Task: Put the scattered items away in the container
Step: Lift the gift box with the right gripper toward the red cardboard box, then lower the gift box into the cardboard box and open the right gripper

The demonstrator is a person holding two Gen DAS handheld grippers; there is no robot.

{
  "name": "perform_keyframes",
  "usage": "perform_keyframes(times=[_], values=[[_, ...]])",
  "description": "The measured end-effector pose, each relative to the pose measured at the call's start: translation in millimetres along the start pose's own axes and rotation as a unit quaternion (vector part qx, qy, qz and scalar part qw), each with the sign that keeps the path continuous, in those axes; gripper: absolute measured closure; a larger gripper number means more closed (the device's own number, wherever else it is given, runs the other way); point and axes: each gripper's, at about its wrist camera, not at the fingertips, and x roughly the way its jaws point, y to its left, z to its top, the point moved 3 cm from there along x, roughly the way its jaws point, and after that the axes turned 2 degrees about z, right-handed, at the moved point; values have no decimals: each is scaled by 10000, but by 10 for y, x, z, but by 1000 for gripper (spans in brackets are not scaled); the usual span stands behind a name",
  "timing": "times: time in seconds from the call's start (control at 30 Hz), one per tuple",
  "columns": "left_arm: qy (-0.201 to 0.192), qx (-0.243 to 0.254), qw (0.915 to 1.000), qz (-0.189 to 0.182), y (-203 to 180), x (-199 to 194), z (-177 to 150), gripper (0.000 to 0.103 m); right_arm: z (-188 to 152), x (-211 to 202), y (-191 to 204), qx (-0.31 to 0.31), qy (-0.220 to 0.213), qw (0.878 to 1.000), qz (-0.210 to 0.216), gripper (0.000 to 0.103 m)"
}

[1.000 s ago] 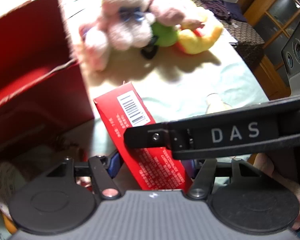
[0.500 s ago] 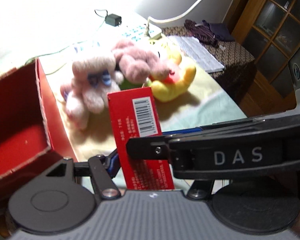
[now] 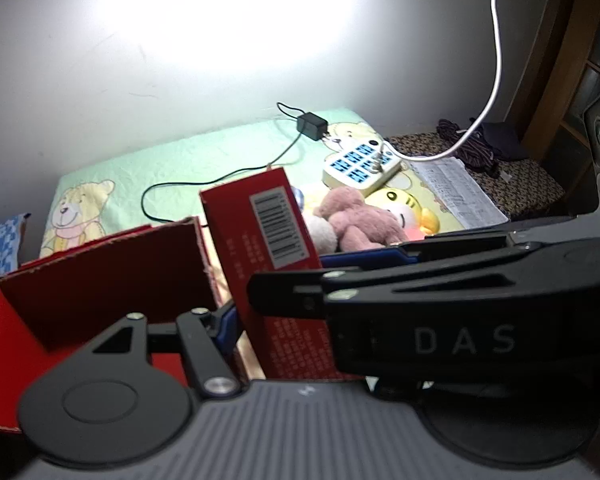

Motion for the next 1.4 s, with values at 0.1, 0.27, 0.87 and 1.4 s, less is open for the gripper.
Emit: perform_keyframes(times=[0.1,0.27,0.87,1.4], values=[[-63,-67,9999,142,261,-23,46,40,103,186,173,-167,12,9998,76,57],[63,-311,9995,8,734,28,71,40,205,566,442,-406,89,9991,-69,57],[1324,-499,9828,-1186,1373,1173,-343,40,-72,1654,175,128,988,9889,-1105,59],[1532,-93,9829,-1014,1527,1253,-396,36,-107,1855,207,-382,1005,9837,-1444,67]])
